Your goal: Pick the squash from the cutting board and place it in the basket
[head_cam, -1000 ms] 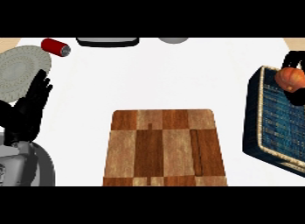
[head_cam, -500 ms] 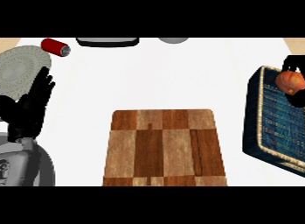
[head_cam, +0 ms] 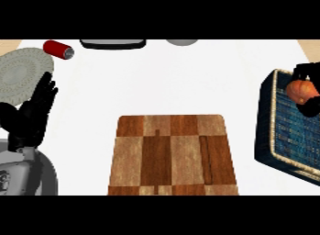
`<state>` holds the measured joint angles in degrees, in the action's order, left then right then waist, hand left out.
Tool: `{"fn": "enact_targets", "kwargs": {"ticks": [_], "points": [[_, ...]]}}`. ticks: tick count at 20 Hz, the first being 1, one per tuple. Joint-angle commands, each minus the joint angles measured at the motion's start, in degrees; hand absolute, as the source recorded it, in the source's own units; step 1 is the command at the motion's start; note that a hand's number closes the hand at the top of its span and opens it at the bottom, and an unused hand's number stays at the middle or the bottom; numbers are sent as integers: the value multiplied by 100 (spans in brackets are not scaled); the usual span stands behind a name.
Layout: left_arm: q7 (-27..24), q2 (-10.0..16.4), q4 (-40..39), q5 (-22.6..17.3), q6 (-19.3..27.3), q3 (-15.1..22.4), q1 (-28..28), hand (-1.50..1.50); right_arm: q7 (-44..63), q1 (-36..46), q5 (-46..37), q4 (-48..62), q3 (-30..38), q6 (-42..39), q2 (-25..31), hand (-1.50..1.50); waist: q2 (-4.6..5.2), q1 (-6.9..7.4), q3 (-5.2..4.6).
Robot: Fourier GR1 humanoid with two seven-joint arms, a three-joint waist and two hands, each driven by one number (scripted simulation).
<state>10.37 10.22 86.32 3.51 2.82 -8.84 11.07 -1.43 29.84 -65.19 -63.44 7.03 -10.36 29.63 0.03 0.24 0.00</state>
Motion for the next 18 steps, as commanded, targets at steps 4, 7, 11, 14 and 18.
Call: {"fn": "enact_targets", "kwargs": {"ticks": [4, 7, 11, 14, 18], "points": [[7, 166, 81, -147, -189, -156, -133, 0, 333, 261, -164, 645, 122, -270, 67, 150, 3, 23, 0], [-150, 34, -549, 24, 27, -92, 409, 0, 546, 226, -117, 590, 227, -289, -11, 150, 8, -21, -1], [-27, 74, -223, -122, -107, -139, 142, 0, 268, -80, 441, 119, 680, 216, -189, -150, 1, -25, 2], [-173, -10, -222, 49, 65, -76, 94, 0, 434, 56, 944, -389, 958, 8, -443, -150, -15, -60, 0], [-109, 84, -58, -36, -20, -162, -100, 0, 651, 101, 1585, -901, 1451, -6, -670, -150, -40, -72, -2]]}}
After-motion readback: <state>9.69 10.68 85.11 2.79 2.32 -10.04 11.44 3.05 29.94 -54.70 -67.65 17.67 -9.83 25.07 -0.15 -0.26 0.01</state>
